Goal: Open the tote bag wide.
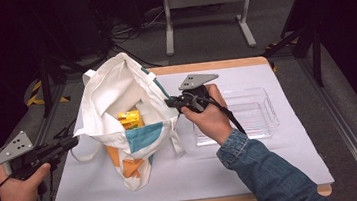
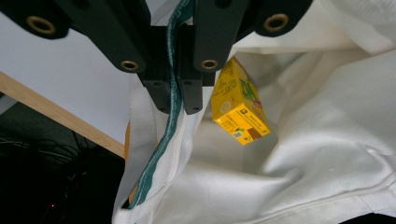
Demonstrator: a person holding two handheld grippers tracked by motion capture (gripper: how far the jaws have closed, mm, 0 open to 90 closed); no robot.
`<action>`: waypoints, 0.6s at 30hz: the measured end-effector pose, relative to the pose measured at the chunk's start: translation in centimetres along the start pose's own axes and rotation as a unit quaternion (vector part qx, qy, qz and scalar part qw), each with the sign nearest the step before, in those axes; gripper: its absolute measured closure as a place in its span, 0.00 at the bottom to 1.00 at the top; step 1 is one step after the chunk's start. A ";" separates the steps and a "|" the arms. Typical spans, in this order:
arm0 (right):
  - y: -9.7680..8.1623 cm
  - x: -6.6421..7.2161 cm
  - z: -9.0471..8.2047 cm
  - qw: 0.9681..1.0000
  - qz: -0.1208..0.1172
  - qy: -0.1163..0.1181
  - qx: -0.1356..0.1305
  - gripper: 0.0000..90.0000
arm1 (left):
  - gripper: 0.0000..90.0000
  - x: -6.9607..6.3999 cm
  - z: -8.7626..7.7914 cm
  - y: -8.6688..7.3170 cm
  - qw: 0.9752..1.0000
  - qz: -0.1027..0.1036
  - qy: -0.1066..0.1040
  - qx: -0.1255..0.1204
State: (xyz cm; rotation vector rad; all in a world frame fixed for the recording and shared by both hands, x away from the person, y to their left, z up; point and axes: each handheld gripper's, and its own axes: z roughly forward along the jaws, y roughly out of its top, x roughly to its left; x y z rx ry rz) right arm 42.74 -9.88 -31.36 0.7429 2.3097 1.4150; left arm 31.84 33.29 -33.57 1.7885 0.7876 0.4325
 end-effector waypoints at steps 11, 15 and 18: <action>-1.1 0.4 -0.1 1.000 -0.003 0.000 0.002 0.96 | 0.66 0.2 0.0 0.2 1.000 -0.022 0.004 0.012; -1.1 0.6 0.0 1.000 -0.006 0.002 0.002 0.96 | 0.49 0.4 -0.1 0.9 0.998 -0.051 0.033 -0.028; -1.0 1.0 0.1 1.000 -0.011 0.004 0.003 0.96 | 0.40 0.2 1.2 1.8 0.997 -0.055 0.055 -0.025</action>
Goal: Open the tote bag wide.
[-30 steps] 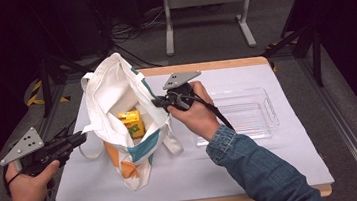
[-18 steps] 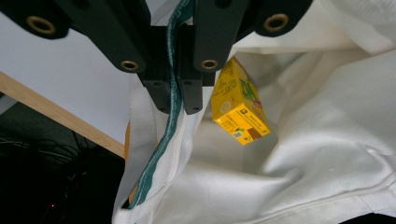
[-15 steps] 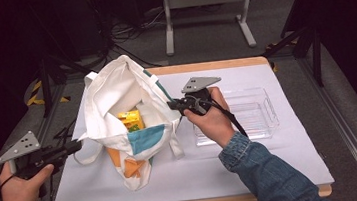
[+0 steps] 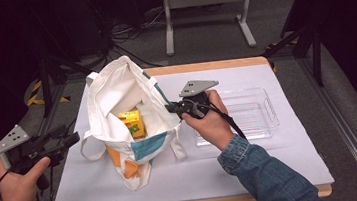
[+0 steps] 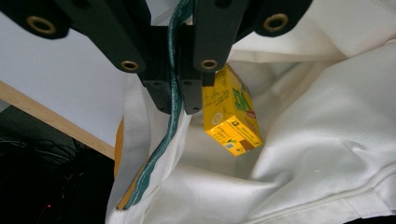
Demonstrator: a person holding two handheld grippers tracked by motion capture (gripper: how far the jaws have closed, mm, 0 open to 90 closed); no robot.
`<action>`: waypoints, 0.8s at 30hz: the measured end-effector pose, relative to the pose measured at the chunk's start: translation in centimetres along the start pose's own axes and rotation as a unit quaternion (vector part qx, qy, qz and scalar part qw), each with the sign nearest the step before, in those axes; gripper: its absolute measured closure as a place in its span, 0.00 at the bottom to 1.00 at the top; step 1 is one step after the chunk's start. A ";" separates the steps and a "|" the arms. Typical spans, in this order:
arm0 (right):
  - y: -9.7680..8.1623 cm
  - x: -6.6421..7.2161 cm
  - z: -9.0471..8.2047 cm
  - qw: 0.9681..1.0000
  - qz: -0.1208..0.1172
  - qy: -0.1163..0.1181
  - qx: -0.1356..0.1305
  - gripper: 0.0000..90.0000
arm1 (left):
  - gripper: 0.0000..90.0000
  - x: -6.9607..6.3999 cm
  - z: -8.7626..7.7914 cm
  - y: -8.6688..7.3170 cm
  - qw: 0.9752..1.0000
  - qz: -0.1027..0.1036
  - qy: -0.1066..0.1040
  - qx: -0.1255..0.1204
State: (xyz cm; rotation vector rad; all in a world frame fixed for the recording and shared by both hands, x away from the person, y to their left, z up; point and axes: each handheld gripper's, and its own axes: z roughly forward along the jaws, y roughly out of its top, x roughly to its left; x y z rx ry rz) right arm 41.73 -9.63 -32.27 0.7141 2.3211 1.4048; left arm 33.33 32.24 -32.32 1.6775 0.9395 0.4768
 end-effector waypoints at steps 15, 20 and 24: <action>0.4 0.8 0.3 1.000 -0.012 0.007 -0.006 0.96 | 0.40 -0.2 6.7 1.1 0.999 -0.022 0.008 0.032; 0.4 0.9 0.6 1.000 -0.014 0.007 -0.009 0.95 | 0.83 -0.2 6.3 1.0 0.999 -0.003 0.007 0.048; 0.4 1.0 0.5 1.000 -0.018 0.004 -0.011 0.95 | 0.93 -0.2 5.2 0.8 0.996 0.023 0.045 0.074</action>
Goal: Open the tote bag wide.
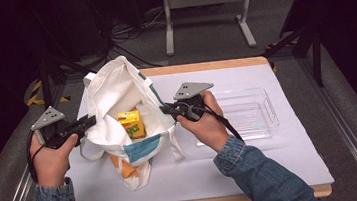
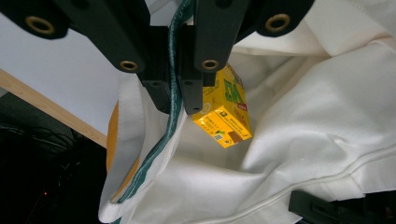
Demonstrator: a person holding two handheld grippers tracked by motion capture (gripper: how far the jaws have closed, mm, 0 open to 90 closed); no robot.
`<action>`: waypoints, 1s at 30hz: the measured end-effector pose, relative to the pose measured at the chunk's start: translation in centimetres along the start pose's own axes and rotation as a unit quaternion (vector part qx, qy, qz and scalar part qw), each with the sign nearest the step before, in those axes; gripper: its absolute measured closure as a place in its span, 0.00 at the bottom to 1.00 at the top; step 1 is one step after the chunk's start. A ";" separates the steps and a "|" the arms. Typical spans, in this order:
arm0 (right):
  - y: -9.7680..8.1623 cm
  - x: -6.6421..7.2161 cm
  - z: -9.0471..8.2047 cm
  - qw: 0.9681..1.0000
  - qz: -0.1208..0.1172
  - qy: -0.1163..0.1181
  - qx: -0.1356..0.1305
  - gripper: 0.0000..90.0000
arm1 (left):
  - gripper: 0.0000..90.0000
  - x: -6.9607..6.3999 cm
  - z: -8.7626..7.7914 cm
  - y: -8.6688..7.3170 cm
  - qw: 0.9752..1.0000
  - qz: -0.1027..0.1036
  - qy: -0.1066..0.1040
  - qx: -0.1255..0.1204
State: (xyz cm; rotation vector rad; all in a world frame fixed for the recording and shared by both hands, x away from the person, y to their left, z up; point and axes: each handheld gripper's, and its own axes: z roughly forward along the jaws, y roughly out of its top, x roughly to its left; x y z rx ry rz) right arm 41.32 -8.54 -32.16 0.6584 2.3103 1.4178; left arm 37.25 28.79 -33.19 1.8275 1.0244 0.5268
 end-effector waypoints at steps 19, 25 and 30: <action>-1.6 -0.2 -0.1 1.000 -0.003 -0.008 0.012 0.95 | 0.98 0.6 -1.3 -3.0 0.994 0.071 0.047 0.065; -3.8 -0.2 0.5 0.999 0.011 -0.006 0.035 0.95 | 0.98 1.1 -0.2 -4.6 0.993 0.071 0.024 0.090; -5.0 -0.2 0.9 0.998 0.018 -0.003 0.052 0.95 | 0.97 1.2 0.6 -5.2 0.991 0.065 0.012 0.118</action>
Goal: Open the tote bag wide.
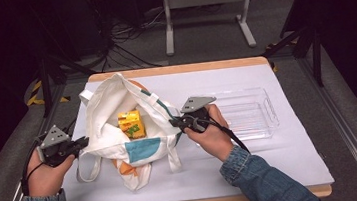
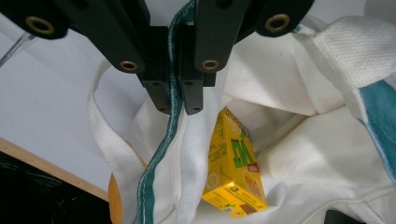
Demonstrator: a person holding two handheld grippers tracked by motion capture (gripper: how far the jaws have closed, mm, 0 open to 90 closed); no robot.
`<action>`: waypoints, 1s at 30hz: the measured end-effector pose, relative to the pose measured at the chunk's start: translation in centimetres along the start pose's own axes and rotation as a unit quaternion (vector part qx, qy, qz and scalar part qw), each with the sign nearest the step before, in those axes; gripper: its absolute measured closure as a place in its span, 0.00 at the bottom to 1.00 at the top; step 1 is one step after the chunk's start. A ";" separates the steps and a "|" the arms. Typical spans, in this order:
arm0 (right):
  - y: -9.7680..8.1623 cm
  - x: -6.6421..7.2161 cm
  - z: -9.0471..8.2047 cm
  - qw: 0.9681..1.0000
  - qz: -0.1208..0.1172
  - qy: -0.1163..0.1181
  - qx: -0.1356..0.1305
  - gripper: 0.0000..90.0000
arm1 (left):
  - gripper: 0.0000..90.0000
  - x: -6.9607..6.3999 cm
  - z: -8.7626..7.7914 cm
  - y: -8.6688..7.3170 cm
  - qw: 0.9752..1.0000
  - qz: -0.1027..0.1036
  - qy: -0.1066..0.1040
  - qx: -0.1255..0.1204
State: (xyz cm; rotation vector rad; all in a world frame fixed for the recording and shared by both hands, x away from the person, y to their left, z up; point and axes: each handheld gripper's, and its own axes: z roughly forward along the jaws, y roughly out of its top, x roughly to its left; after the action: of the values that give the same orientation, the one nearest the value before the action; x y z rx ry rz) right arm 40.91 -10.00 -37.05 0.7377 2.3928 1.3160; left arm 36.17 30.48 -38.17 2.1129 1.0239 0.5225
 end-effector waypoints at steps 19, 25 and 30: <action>-1.3 0.3 0.9 0.999 0.008 0.004 0.049 0.93 | 0.86 0.2 1.2 -0.6 1.000 -0.019 -0.024 -0.005; -0.7 0.2 0.3 1.000 0.014 0.011 0.024 0.76 | 0.60 0.3 -1.3 0.5 0.997 -0.029 0.003 -0.075; 1.2 -0.3 -0.8 1.000 0.011 0.003 -0.020 0.60 | 0.52 0.8 -2.9 2.2 0.990 -0.038 0.043 -0.132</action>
State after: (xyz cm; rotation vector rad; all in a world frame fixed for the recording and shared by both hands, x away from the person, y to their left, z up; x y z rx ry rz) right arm 41.15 -10.19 -35.59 0.7518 2.3631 1.3732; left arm 36.00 31.42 -34.53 1.8255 1.0198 0.6779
